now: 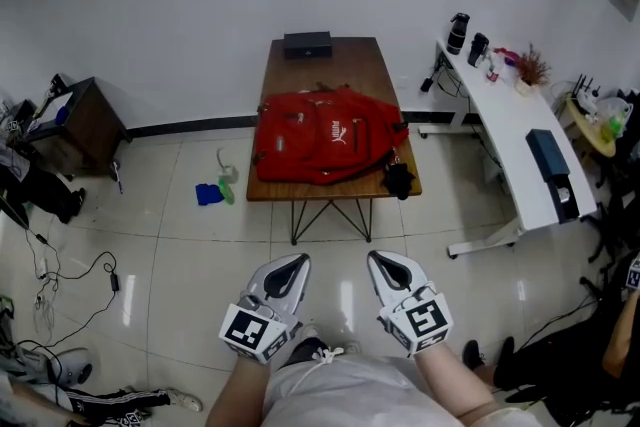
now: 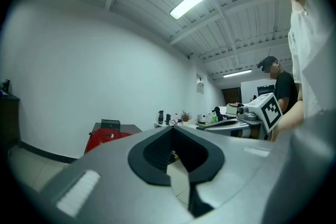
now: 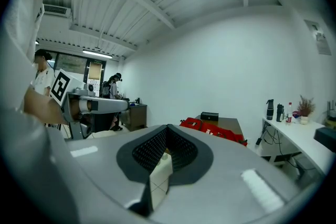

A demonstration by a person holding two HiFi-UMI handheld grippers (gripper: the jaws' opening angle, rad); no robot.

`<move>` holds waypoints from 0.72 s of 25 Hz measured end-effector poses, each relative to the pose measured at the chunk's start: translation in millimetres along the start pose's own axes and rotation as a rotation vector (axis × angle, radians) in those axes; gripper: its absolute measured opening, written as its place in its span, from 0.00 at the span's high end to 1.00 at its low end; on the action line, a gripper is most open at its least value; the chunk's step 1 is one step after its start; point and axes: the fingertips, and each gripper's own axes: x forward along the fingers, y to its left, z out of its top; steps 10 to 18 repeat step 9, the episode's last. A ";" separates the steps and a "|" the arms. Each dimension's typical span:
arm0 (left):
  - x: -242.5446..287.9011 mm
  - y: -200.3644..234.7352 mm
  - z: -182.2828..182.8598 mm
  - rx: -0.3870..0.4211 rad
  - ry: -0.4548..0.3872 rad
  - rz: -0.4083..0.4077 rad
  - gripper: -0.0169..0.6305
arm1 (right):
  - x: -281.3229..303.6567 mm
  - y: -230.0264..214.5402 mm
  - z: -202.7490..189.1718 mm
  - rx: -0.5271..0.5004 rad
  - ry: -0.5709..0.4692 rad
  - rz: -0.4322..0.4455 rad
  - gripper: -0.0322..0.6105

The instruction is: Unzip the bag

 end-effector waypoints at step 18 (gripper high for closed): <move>-1.4 -1.5 -6.6 -0.014 0.011 -0.017 0.96 | 0.1 -3.1 0.3 -0.007 0.039 -0.018 0.94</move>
